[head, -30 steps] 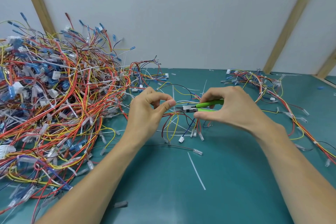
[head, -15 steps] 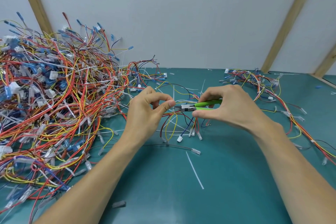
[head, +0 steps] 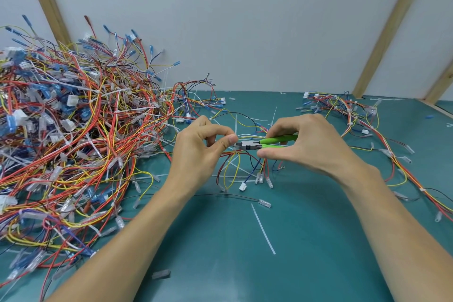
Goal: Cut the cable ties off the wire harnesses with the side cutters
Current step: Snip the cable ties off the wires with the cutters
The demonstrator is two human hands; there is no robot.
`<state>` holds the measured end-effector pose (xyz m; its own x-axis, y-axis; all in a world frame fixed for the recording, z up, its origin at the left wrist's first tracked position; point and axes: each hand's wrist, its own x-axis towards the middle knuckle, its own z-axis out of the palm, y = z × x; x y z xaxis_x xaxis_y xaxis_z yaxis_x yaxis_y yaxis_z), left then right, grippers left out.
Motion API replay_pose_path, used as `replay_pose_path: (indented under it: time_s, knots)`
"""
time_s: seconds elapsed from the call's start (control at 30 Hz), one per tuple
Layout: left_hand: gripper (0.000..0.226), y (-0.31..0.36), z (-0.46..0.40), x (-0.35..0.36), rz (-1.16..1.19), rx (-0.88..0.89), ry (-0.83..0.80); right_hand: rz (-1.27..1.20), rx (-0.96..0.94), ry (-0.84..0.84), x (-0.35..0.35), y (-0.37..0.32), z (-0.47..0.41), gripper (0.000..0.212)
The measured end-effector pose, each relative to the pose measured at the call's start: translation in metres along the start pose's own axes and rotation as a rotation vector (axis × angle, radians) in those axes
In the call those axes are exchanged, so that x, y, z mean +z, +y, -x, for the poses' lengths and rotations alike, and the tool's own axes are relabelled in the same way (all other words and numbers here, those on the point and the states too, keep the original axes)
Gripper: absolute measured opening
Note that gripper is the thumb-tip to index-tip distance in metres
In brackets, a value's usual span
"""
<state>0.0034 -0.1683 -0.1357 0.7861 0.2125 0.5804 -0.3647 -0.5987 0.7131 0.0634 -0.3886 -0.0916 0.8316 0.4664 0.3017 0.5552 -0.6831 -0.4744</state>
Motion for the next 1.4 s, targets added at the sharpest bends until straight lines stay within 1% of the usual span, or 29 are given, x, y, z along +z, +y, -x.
replay_pose_path:
  time_s: [0.27, 0.4, 0.57, 0.67, 1.0, 1.4]
  knots:
    - [0.002, 0.0016, 0.0019, 0.0026, -0.037, 0.017, 0.015, -0.002, -0.033, -0.035, -0.0023, 0.0005, 0.0007, 0.048]
    - [0.002, 0.0017, 0.0036, 0.0041, -0.067, 0.045, 0.019, 0.023, -0.07, -0.063, -0.0049, 0.0004, 0.0, 0.05]
    - [0.004, 0.0011, 0.0054, 0.0072, -0.087, 0.069, 0.017, 0.05, -0.082, -0.108, -0.0071, 0.0019, -0.0003, 0.037]
    - [0.004, 0.0005, 0.0061, 0.0088, -0.092, 0.068, 0.009, 0.058, -0.084, -0.127, -0.0083, 0.0017, 0.0001, 0.035]
    - [0.007, -0.0012, 0.0064, 0.0096, -0.093, 0.064, 0.0, 0.105, -0.075, -0.122, -0.0089, 0.0009, 0.0003, 0.035]
    - [0.006, 0.0002, 0.0063, 0.0084, -0.057, 0.028, -0.021, 0.144, -0.058, -0.071, -0.0078, 0.0005, 0.0011, 0.036]
